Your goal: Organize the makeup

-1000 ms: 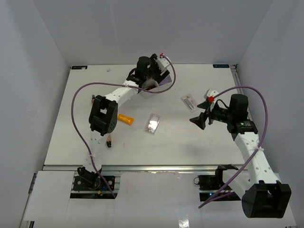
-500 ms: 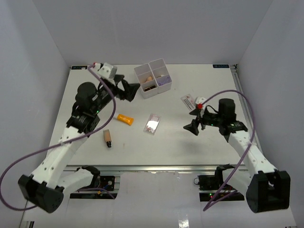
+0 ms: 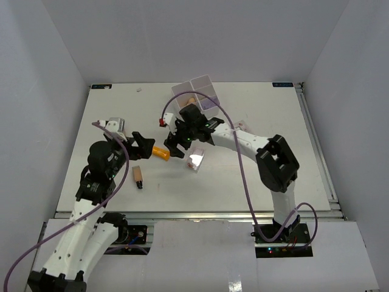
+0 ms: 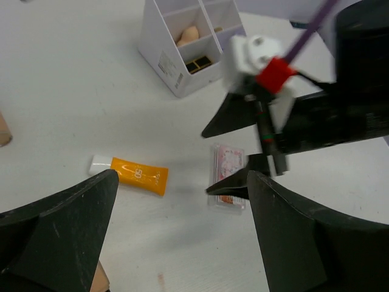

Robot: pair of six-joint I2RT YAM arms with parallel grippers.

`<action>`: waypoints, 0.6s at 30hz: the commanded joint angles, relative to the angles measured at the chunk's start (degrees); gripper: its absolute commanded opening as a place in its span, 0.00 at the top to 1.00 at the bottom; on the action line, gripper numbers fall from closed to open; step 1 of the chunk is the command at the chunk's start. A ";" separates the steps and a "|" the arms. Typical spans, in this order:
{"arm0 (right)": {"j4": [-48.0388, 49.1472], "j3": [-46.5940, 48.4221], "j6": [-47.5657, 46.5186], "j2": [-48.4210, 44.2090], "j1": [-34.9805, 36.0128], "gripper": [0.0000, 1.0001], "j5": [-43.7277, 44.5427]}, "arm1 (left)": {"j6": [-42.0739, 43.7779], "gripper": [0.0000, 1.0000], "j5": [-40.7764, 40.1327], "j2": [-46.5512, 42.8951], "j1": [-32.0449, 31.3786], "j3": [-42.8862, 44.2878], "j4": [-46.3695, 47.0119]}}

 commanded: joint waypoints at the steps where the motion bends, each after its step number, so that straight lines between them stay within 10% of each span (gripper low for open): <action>1: -3.41 12.32 5.01 10.42 3.69 0.10 3.77 | -0.34 0.02 -6.76 -9.34 0.45 -1.02 1.40; 18: -2.62 26.85 3.88 25.26 5.13 0.09 11.13 | -0.08 0.02 -11.07 -14.68 0.45 -1.80 1.57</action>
